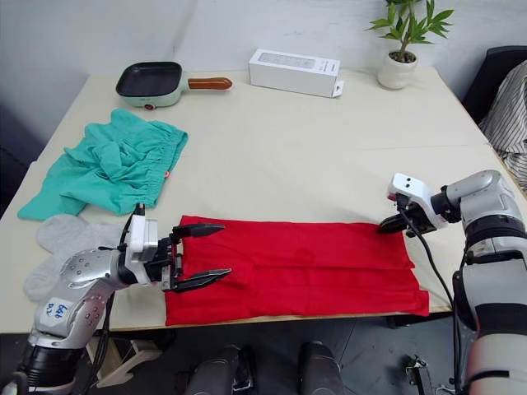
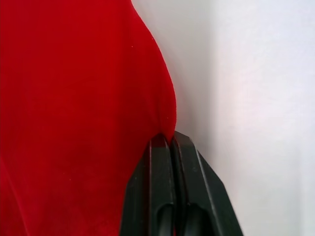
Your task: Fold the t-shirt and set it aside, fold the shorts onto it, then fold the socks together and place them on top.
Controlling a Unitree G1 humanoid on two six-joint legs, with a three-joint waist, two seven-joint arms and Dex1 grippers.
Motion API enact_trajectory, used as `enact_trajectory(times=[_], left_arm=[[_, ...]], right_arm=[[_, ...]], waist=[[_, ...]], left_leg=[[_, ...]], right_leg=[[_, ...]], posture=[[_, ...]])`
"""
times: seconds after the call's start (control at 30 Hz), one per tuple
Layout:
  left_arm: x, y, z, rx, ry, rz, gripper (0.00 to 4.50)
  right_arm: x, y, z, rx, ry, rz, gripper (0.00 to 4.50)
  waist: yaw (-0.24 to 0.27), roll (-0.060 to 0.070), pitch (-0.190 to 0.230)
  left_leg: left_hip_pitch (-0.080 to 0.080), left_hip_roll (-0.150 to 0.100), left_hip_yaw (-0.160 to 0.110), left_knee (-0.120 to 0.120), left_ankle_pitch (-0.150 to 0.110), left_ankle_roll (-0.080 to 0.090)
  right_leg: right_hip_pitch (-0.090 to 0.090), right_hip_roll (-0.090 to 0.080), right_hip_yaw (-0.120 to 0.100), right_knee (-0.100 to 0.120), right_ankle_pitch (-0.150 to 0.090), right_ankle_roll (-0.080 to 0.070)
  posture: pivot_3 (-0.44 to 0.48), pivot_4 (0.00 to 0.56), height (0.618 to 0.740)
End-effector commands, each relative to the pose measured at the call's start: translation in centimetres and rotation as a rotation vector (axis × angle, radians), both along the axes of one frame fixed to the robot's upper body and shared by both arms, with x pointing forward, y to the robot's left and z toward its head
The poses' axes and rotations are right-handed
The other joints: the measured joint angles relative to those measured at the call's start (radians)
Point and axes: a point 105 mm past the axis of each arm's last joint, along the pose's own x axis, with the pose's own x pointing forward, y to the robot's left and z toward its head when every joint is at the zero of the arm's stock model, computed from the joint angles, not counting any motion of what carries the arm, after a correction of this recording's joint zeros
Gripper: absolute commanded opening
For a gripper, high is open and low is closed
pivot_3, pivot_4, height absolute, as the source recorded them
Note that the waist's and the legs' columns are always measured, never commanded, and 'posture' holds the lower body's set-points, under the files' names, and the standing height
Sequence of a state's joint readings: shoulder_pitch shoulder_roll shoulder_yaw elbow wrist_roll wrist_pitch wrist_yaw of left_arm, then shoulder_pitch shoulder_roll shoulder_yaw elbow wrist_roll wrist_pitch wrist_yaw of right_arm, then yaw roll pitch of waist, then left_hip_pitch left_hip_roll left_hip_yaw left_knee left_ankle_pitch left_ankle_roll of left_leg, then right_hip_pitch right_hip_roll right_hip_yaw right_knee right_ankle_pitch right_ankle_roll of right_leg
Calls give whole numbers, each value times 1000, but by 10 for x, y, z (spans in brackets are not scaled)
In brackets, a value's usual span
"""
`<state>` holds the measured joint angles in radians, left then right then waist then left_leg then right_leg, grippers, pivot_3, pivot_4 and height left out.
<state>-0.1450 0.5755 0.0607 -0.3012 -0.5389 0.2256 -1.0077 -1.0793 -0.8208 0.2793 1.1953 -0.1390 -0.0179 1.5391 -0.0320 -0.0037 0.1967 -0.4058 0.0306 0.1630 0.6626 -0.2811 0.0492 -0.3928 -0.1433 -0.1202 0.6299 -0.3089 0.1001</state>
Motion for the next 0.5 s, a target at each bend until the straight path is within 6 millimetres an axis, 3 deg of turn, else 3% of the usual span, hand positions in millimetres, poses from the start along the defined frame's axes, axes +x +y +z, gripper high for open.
enact_trajectory(times=[0.03, 0.13, 0.23, 0.5], left_arm=[[11, 4, 10, -39, -56, 86, 4500], [28, 9, 13, -87, -84, 211, 4500], [42, 11, 18, -178, -105, 347, 4500], [44, 11, 9, -195, -88, 442, 4500]], right_arm=[[14, 0, 18, -31, -114, -13, 38], [24, 6, 28, -51, -193, -8, 38], [49, 11, 41, -59, -395, -108, 38], [75, 18, 49, -123, -638, -200, 38]], waist=[[-1, 0, 0], [-1, 1, 1], [-2, 1, 1], [-2, 1, 1]], left_leg=[[0, 0, 0, 0, 0, 0], [0, 0, 0, 0, 0, 0], [0, 0, 0, 0, 0, 0], [0, 0, 1, 0, 0, 0]], right_leg=[[0, 0, 0, 0, 0, 0], [0, 0, 0, 1, 0, 0], [-1, 0, 0, 2, 0, 0], [-1, 1, 0, 3, 0, 0]], posture=[[0, 150, 740], [0, 150, 740], [0, 150, 740], [0, 150, 740]])
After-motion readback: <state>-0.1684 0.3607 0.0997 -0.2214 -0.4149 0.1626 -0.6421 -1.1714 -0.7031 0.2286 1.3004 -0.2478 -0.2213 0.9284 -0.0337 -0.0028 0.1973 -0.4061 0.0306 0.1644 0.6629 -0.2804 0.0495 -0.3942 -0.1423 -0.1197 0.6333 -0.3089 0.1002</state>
